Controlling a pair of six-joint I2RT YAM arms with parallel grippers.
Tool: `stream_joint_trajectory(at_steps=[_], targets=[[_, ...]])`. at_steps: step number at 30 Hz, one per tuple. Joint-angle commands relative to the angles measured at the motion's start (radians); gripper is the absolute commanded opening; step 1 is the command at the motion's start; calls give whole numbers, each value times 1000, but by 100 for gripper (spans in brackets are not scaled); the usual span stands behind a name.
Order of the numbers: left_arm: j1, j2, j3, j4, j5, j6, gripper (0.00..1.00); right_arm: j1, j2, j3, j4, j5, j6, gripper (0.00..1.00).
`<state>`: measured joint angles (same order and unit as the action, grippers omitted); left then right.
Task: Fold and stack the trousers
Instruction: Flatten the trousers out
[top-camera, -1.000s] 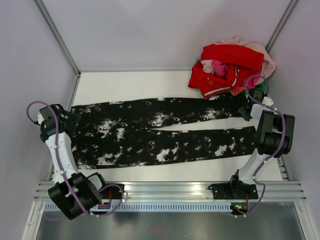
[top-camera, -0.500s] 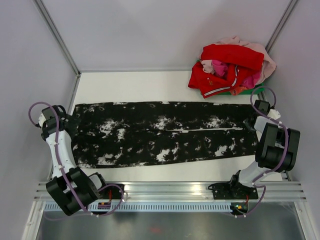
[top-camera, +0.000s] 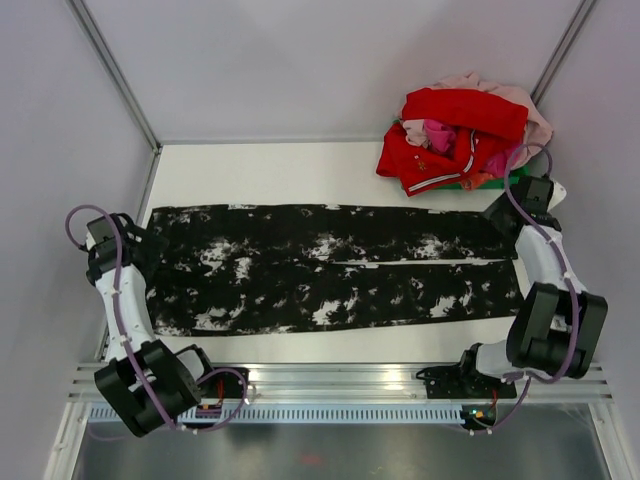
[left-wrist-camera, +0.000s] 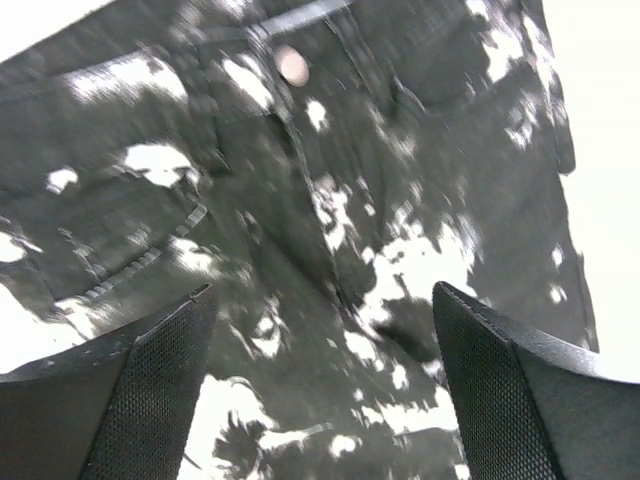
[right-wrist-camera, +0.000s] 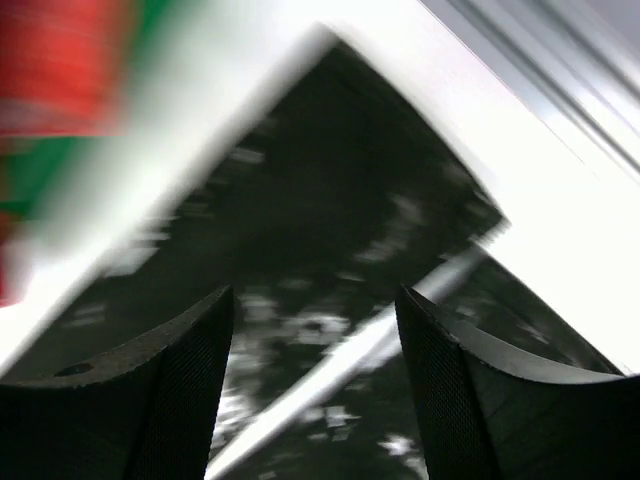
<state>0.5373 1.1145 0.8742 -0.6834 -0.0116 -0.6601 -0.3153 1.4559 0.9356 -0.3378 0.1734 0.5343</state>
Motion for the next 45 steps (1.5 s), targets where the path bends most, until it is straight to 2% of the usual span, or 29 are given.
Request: stream_joint_trajectory(at_steps=[1, 3, 4, 6, 7, 8, 9, 10, 11, 12, 14, 15, 18, 20, 22, 26, 33, 36, 40, 45], targets=[[-60, -83, -56, 39, 110, 2, 87, 89, -120, 101, -29, -78, -56, 72], [-143, -105, -81, 56, 108, -50, 82, 145, -169, 82, -29, -106, -46, 71], [-252, -111, -98, 64, 92, -65, 71, 177, -186, 45, -29, -130, -28, 69], [-383, -120, -104, 61, 14, -120, 59, 260, -247, -10, -23, -166, -5, 62], [-495, -119, -109, 61, -22, -134, 47, 289, -267, -70, -26, -170, 25, 60], [-541, -111, -110, 55, -42, -150, 38, 351, -290, -98, -29, -169, 38, 58], [-591, -108, -113, 44, -80, -173, 26, 376, -333, -127, -44, -169, 49, 52], [-647, -102, -122, 42, -90, -180, 12, 399, -351, -177, -58, -170, 65, 49], [-672, -96, -127, 42, -90, -188, 4, 438, -368, -199, -82, -169, 85, 49], [-697, -87, -135, 65, -67, -193, 2, 456, -394, -219, -101, -169, 90, 43], [-819, -70, -142, 87, -73, -203, 2, 518, -408, -268, -134, -202, 105, 36], [-932, -30, -135, 97, -124, -225, 2, 538, -408, -285, -141, -206, 107, 31], [-1119, 110, -103, 99, -209, -271, 2, 601, -394, -331, -161, -203, 116, 22], [-1186, 186, -87, 96, -250, -306, 2, 610, -384, -340, -173, -198, 121, 19], [-1269, 275, -90, 133, -272, -351, 2, 610, -378, -376, -167, -126, 127, 18], [-1359, 404, -106, 229, -257, -392, 2, 610, -319, -386, -243, 55, 187, 0], [-1510, 559, -58, 268, -248, -386, 2, 607, -278, -399, -253, 141, 308, 0], [-1566, 545, -53, 272, -252, -362, 2, 605, -209, -426, -270, 162, 403, 0], [-1602, 512, -61, 301, -229, -326, 2, 573, -206, -422, -311, 224, 461, 0], [-1606, 458, -44, 201, -260, -348, 2, 542, -232, -387, -319, 178, 390, 0]])
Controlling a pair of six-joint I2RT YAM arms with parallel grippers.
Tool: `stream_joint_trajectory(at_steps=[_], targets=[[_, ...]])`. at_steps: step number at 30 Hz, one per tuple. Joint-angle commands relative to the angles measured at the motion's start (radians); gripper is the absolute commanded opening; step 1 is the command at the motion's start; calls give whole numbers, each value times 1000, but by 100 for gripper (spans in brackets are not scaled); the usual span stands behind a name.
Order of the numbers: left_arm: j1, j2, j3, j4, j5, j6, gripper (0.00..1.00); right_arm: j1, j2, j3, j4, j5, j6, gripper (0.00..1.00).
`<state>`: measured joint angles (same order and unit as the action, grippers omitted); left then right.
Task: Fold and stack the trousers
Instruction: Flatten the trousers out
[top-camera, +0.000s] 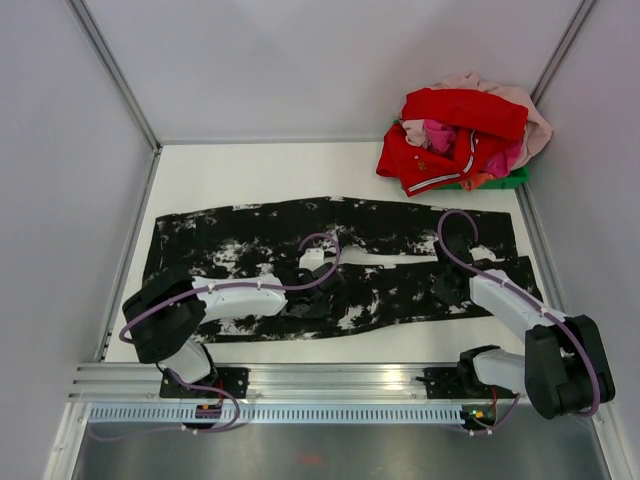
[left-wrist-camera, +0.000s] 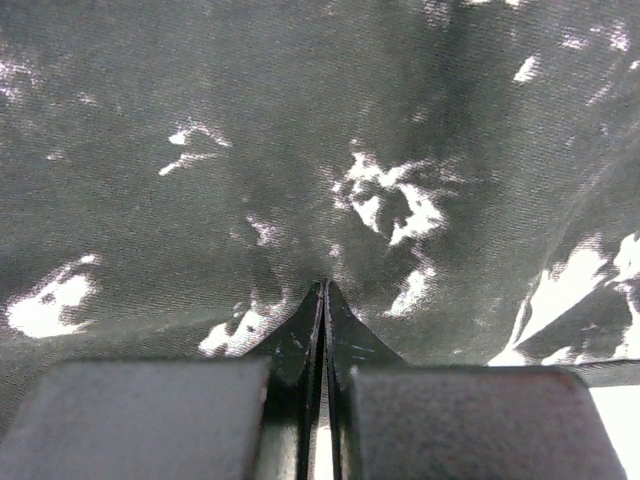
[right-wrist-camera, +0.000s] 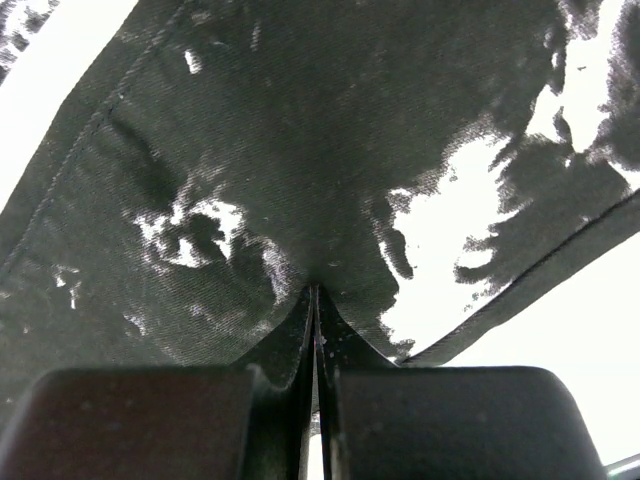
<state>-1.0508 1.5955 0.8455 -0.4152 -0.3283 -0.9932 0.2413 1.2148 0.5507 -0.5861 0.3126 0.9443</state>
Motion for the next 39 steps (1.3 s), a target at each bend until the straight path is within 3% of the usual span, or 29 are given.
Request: stream_joint_trajectory(at_steps=[1, 4, 8, 11, 14, 15, 18, 26, 32, 39], targets=[[-18, -40, -13, -83, 45, -13, 2, -14, 5, 12, -83, 40, -41, 0], [-8, -115, -11, -155, -46, -41, 7, -14, -4, 63, -147, 104, -78, 0], [67, -189, 3, -195, -52, -16, 12, -14, -46, 124, -198, 145, -124, 0], [74, -258, 73, -249, -92, 30, 20, -13, -118, 211, -173, 30, -203, 0], [80, -328, 160, -345, -182, 38, 43, -8, -184, 290, -74, -94, -259, 5], [90, -345, 170, -373, -205, 21, 59, -2, -190, 296, -48, -128, -263, 6], [217, -408, 121, -430, -210, -62, 66, 38, -170, 304, 58, -267, -294, 5], [660, -627, -161, -482, -84, -263, 66, 329, 26, 327, 330, -374, -337, 2], [845, -755, -272, -600, -77, -440, 61, 547, 299, 547, 436, -417, -418, 2], [963, -662, -312, -611, -120, -579, 33, 703, 636, 802, 564, -492, -375, 1]])
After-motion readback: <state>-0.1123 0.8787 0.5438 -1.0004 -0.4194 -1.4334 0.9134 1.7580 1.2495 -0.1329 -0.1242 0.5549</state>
